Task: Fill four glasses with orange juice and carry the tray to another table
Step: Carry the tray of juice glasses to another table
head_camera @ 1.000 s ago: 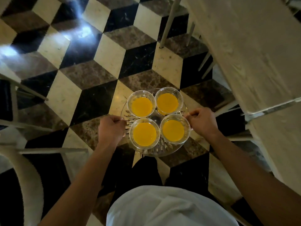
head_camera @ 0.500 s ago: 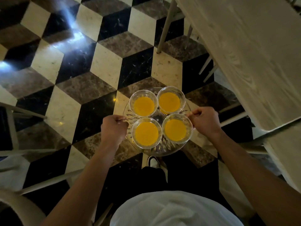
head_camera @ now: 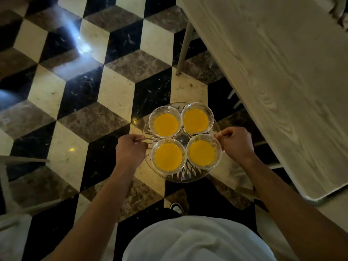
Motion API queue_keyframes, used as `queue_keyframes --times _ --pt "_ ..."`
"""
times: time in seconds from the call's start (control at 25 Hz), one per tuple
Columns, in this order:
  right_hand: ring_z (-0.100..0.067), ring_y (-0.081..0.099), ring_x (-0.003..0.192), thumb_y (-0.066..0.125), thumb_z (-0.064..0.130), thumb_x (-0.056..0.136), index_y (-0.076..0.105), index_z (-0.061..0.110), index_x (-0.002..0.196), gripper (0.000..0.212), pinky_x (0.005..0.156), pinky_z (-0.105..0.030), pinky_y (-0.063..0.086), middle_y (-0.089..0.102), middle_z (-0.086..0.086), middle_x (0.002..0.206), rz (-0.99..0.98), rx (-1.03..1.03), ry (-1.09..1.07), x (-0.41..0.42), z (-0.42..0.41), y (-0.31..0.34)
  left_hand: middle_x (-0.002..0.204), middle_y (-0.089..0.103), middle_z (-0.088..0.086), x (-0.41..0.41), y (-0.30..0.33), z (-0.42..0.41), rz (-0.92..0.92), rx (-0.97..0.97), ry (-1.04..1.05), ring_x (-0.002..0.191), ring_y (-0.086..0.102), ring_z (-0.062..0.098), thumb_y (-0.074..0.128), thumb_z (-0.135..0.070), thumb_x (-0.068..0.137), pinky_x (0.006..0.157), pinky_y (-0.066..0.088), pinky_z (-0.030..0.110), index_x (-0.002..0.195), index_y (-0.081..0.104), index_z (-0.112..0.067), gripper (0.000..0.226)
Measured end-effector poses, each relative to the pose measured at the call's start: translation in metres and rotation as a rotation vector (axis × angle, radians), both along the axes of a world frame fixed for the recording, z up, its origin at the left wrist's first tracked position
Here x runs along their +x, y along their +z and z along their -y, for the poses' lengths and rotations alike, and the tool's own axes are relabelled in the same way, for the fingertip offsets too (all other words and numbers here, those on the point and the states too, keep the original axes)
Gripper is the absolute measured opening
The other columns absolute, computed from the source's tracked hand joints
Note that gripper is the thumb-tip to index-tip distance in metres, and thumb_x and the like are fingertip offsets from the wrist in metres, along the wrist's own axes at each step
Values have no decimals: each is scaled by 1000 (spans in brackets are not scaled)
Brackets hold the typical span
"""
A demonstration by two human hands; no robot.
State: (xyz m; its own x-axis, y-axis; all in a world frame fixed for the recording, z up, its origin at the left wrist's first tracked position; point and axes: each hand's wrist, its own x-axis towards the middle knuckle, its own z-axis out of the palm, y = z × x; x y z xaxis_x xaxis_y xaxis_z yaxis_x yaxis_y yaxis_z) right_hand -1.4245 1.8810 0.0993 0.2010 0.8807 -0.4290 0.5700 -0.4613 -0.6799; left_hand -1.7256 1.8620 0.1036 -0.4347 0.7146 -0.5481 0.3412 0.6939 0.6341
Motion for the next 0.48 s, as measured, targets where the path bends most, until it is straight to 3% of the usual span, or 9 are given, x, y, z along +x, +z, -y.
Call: queue_keyframes --times 0.16,0.24,0.48 --pt "0 69 51 74 17 88 79 22 77 14 49 -15 52 73 8 59 17 -34 6 25 -52 6 85 77 12 27 13 -60 -4 -14 -19 85 75 39 66 -2 93 79 65 56 93 75 -14 14" --pt "-1 68 50 73 18 87 78 23 76 13 49 -16 48 73 9 58 32 -19 9 37 -73 9 84 77 16 39 16 -84 0 1 -33 86 74 43 65 0 93 81 64 59 86 74 -13 18" --pt "4 65 47 73 17 85 77 22 72 15 48 -15 44 68 20 52 67 4 -113 76 -133 17 75 77 11 84 27 -162 5 4 -111 79 76 37 70 -6 93 80 64 57 71 73 -24 29"
